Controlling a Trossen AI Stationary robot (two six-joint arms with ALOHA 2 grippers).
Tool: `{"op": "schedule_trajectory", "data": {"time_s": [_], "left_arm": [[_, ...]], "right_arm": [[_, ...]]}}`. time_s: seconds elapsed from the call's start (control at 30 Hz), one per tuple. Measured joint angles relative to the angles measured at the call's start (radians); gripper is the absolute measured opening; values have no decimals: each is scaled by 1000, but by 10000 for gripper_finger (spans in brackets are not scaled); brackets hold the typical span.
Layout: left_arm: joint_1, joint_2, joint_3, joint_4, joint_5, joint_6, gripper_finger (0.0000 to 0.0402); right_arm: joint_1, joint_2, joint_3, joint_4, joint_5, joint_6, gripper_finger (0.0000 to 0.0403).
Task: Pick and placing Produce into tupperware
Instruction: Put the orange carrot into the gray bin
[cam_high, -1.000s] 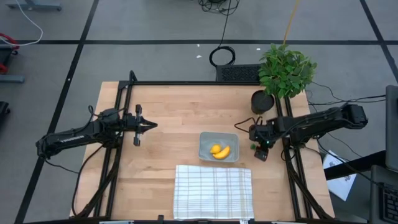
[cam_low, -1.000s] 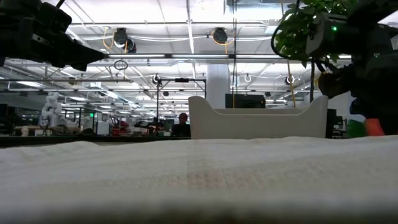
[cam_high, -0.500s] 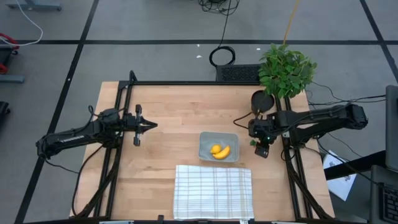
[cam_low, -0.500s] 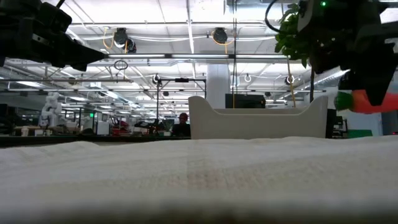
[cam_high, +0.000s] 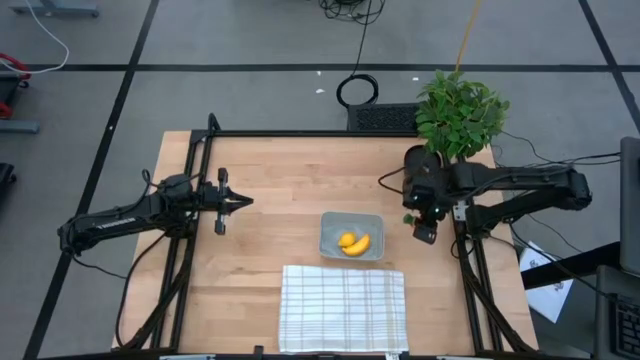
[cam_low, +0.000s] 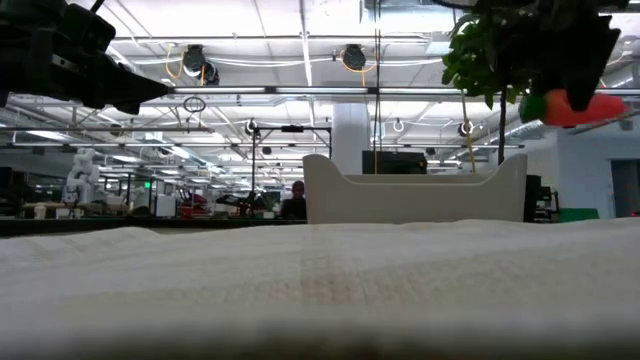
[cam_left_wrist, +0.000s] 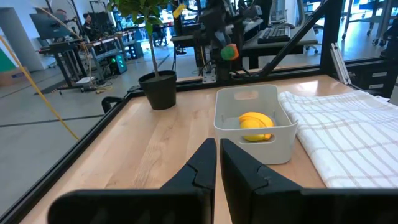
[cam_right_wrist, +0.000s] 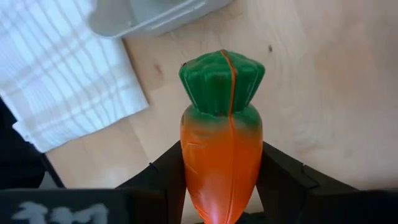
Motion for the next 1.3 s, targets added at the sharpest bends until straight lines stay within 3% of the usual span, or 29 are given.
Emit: {"op": "schedule_trajectory", "data": {"time_s": [0.23, 0.57, 1.0, 1.3], "left_arm": [[0, 0, 0, 0, 0, 0, 26], [0, 0, 0, 0, 0, 0, 26], [0, 0, 0, -11, 0, 0, 26], [0, 0, 0, -23, 0, -14, 26]], "right_arm": [[-33, 9, 110, -95, 26, -13, 148], [-34, 115, 124, -142, 24, -74, 150], [-36, 238, 135, -38, 19, -221, 150], [-83, 335, 299, -36, 20, -332, 151]]}}
